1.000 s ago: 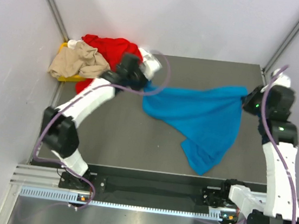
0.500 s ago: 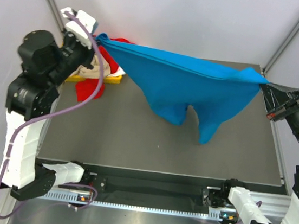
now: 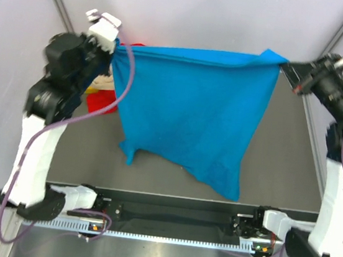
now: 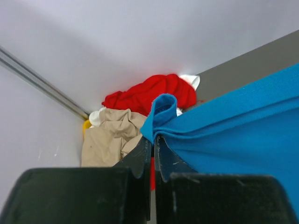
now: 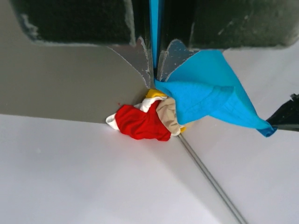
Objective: Fold and stack the t-shirts
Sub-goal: Flatten the tshirt out
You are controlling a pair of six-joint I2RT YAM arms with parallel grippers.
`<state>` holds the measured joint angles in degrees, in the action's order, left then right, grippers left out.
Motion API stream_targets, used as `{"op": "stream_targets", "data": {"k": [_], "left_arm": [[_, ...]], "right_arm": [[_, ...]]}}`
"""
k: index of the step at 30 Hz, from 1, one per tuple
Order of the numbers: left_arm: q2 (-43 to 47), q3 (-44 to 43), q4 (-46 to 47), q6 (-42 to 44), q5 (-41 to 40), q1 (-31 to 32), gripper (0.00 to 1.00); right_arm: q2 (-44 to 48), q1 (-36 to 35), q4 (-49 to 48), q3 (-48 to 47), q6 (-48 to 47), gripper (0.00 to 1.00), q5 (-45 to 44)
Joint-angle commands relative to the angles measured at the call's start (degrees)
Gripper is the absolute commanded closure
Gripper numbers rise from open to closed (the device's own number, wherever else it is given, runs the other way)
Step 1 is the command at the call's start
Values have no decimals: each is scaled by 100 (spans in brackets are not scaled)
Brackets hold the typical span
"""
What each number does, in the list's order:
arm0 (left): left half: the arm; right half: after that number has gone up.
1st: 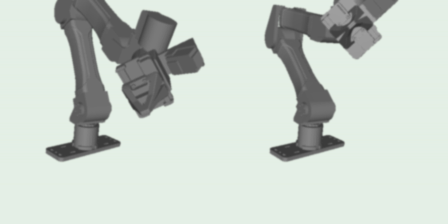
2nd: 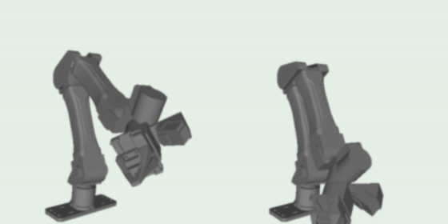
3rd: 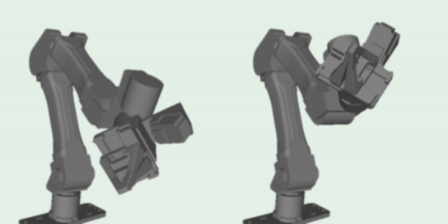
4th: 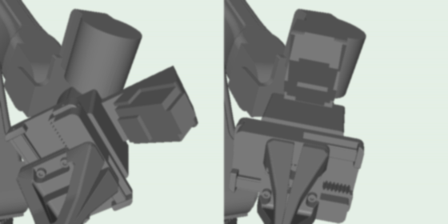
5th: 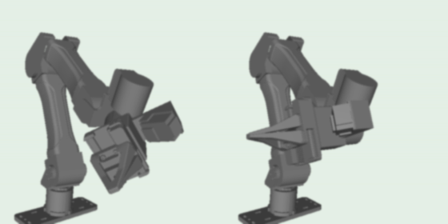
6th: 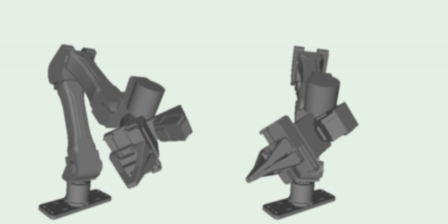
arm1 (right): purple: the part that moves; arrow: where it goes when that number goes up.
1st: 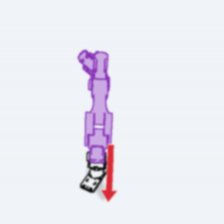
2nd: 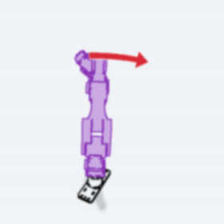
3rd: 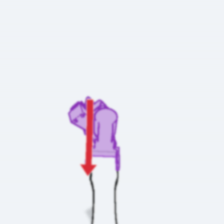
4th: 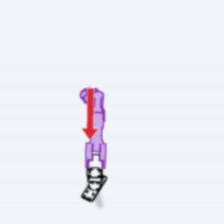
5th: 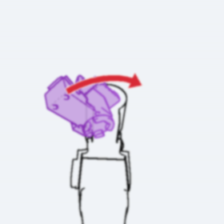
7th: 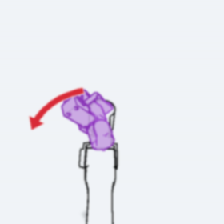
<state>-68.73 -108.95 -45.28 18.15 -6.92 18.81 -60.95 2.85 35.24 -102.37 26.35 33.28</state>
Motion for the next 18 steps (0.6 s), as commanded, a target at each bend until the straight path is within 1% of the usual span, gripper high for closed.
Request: {"op": "stream_targets", "data": {"k": [1, 3, 4, 6, 7, 9, 10, 12, 13, 15, 16, 17, 18], "left_arm": [[-641, 198, 939, 171, -775, -105, 100], [-878, 207, 1169, 119, -750, -114, 100], [-957, 233, 1336, 92, -628, -114, 100], [-1211, 329, 1547, 13, -460, -114, 100], [-1317, 469, 1679, -31, -425, -114, 100], [-1730, 541, 1943, -144, -302, -114, 100], [-1888, 576, 2013, -215, -267, -123, 100], [-2380, 585, 2259, -364, -108, -132, 100], [-2547, 611, 2338, -409, -99, -132, 100], [-3074, 559, 2496, -505, -117, -140, 100], [-3242, 515, 2541, -514, -178, -141, 100], [-3574, 489, 2602, -532, -248, -141, 100], [-3716, 471, 2681, -541, -362, -158, 100]], "right_arm": [[-924, 40, -870, -107, 222, 100, -312], [-1234, 40, -888, -283, 152, 100, -453], [-1540, 31, -923, -319, 82, 100, -532], [-1849, 22, -1054, -380, -41, 100, -796], [-2199, 14, -1229, -450, -86, 100, -1005], [-2595, 5, -1397, -564, -104, 100, -1296], [-3059, -21, -1563, -765, -112, 100, -1463], [-3562, -57, -1704, -1064, -121, 100, -1587], [-4104, -109, -1705, -1440, -121, 100, -1718], [-4634, -171, -1679, -1811, -78, 100, -1824], [-5080, -241, -1679, -2083, -69, 100, -1938], [-5276, -241, -1644, -2190, -95, 100, -1991], [-5461, -424, -1383, -2304, -191, 94, -2070]]}}
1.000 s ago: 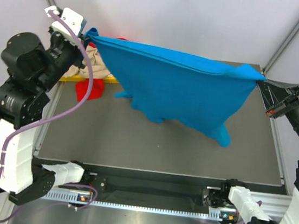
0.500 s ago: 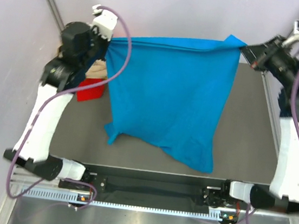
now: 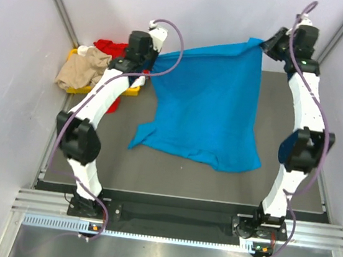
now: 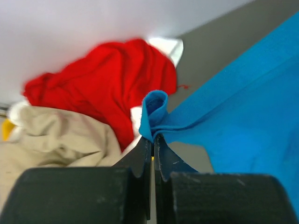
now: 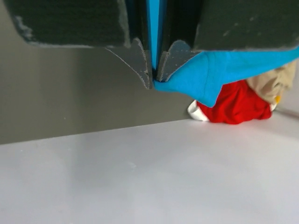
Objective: Fold and stack the t-shirts
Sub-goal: Flatten the tshirt out
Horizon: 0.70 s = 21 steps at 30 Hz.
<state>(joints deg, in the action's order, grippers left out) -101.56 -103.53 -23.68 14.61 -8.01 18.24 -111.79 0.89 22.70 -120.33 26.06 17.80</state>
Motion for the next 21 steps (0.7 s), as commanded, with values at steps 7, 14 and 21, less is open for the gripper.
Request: {"op": "stream_targets", "data": {"k": [7, 14, 21], "left_arm": [[-927, 235, 654, -485, 167, -180, 100], [-620, 781, 760, -564, 493, -189, 100], [-216, 1229, 663, -767, 775, -189, 100]], "right_arm": [[388, -466, 1299, 1151, -901, 21, -2171], [3328, -423, 429, 5912, -296, 22, -2712], [4402, -423, -159, 8191, 609, 26, -2379]]}}
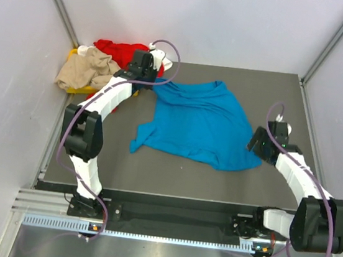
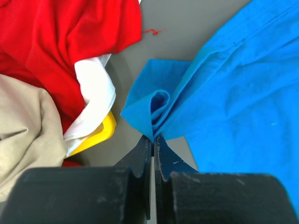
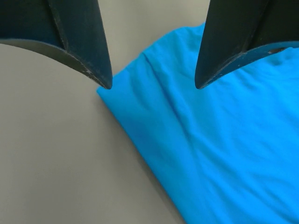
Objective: Fold and stack the t-shirts
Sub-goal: Flatten the tshirt out
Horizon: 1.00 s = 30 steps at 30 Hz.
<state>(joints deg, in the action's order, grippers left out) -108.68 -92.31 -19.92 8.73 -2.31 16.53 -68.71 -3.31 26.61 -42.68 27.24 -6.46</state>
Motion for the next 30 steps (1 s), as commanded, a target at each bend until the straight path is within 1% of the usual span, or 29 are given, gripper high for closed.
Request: {"op": "stream_targets", "data": {"k": [1, 6, 7, 9, 10, 11, 14, 15, 17, 18, 21, 22, 23, 24, 26, 27, 28, 29, 30], "left_arm": [[541, 213, 305, -179, 196, -19, 100], [813, 468, 278, -223, 204, -45, 100], [866, 564, 287, -223, 196, -45, 100], [1007, 757, 287, -223, 195, -80, 100], [1059, 828, 252, -240, 378, -106, 100], [1173, 899, 235, -275, 397, -176, 100], [1490, 1311, 191, -328, 468, -317, 100], [1577, 1599, 182, -346, 520, -344, 100], [1859, 1908, 138, -372, 843, -379, 100], [1964, 2223, 103, -372, 976, -379, 100], [2325, 2690, -152, -355, 1687, -379, 100], [2491, 2875, -274, -337, 2038, -379, 100], [2562, 2877, -275, -337, 2041, -379, 100], [2632, 3016, -380, -294, 2494, -379, 100], [2782, 3140, -433, -215, 2961, -388, 100], [2817, 3236, -486, -162, 3312, -379, 100], [2835, 3272, -478, -144, 3498, -370, 100], [2844, 3307, -460, -91, 3570, -388, 100], [2835, 3342, -442, -56, 3640, -388, 100]], "right_arm": [[103, 6, -621, 670, 527, 30, 83], [-72, 50, -1122, 1086, 729, 47, 101], [-186, 59, -1158, 1095, 730, 59, 144], [-283, 94, -1254, 1051, 677, 78, 189], [-336, 120, -1281, 990, 651, 94, 189], [-345, 155, -1299, 954, 590, 100, 189], [-450, 690, -1605, 700, 388, 100, 302], [-520, 996, -1719, 577, 326, 100, 425], [-958, 1157, -1983, -71, 90, 100, 610], [-1448, 1183, -2028, -753, -25, 100, 619], [-2451, 1175, -1810, -2082, -342, 100, 1005], [-3568, 1175, -1565, -3592, -404, 100, 1232], [-3579, 1175, -1423, -3607, -413, 100, 1313], [-4276, 1149, -1265, -4582, -396, 100, 1340], [-4877, 1096, -801, -5501, -291, 100, 1314], [-5350, 1026, -685, -6254, -273, 100, 1314], [-5538, 982, -605, -6575, -246, 100, 1314], [-5679, 938, -474, -6839, -220, 98, 1270], [-5845, 859, -412, -7233, -220, 89, 1226]]}}
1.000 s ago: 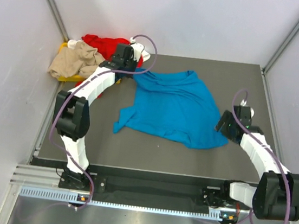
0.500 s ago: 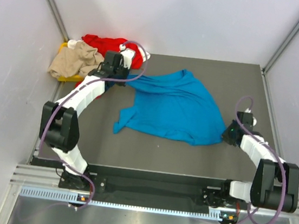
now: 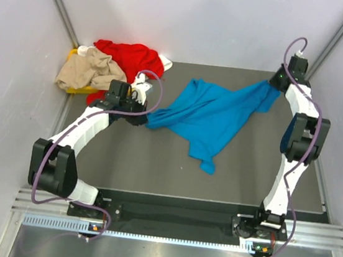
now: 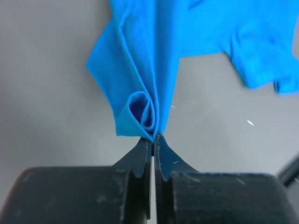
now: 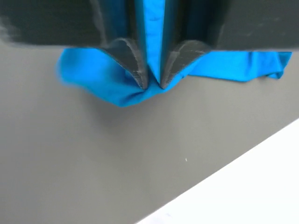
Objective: Fold and stack the t-shirts
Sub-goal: Flatten the tshirt out
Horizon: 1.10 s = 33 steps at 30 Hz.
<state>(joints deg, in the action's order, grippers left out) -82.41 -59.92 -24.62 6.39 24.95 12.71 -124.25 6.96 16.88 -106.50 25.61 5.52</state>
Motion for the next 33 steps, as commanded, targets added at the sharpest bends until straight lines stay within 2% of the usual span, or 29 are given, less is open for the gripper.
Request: {"op": "stream_targets", "data": {"k": [1, 2, 3, 4, 7, 11, 12, 14, 15, 18, 23, 29, 31, 33], "left_arm": [[173, 103, 71, 195, 889, -5, 100], [138, 121, 141, 178, 845, -31, 100], [103, 156, 203, 169, 775, -32, 100], [-2, 174, 386, 108, 618, -49, 100], [-283, 183, 589, -50, 581, -198, 100], [-574, 69, 634, -279, 442, -409, 100], [-609, 33, 651, -322, 354, -453, 100], [-653, 42, 678, -393, 265, -576, 100], [-653, 51, 687, -402, 291, -611, 100], [-566, 191, 748, -384, 335, -673, 100], [-355, 332, 678, -253, 230, -744, 100], [-179, 437, 564, -200, 344, -823, 100], [-170, 420, 503, -182, 361, -849, 100], [-135, 411, 502, -173, 326, -893, 100]], "right_arm": [[-319, -204, 640, -977, -73, 79, -59], [-320, -239, 841, -1074, -152, 68, -112], [-180, -309, 921, -1092, -231, 52, -182], [-57, -344, 992, -1023, -310, 46, -305], [803, -537, 1194, -243, -819, 38, -708], [2393, -1134, 1256, 1680, -821, 36, -1526], [3040, -1475, 1247, 2590, -777, 36, -1641], [3615, -1863, 1238, 3456, -593, 37, -1554], [4062, -2291, 1247, 4174, -513, 37, -1476], [4731, -3135, 1326, 5222, -48, 38, -1220], [5261, -4481, 905, 6166, 726, 36, -1440], [4806, -4818, 729, 6422, 762, 36, -1431], [4726, -4844, 624, 6518, 727, 41, -1370], [4664, -4836, 483, 6668, 735, 51, -1273]]}}
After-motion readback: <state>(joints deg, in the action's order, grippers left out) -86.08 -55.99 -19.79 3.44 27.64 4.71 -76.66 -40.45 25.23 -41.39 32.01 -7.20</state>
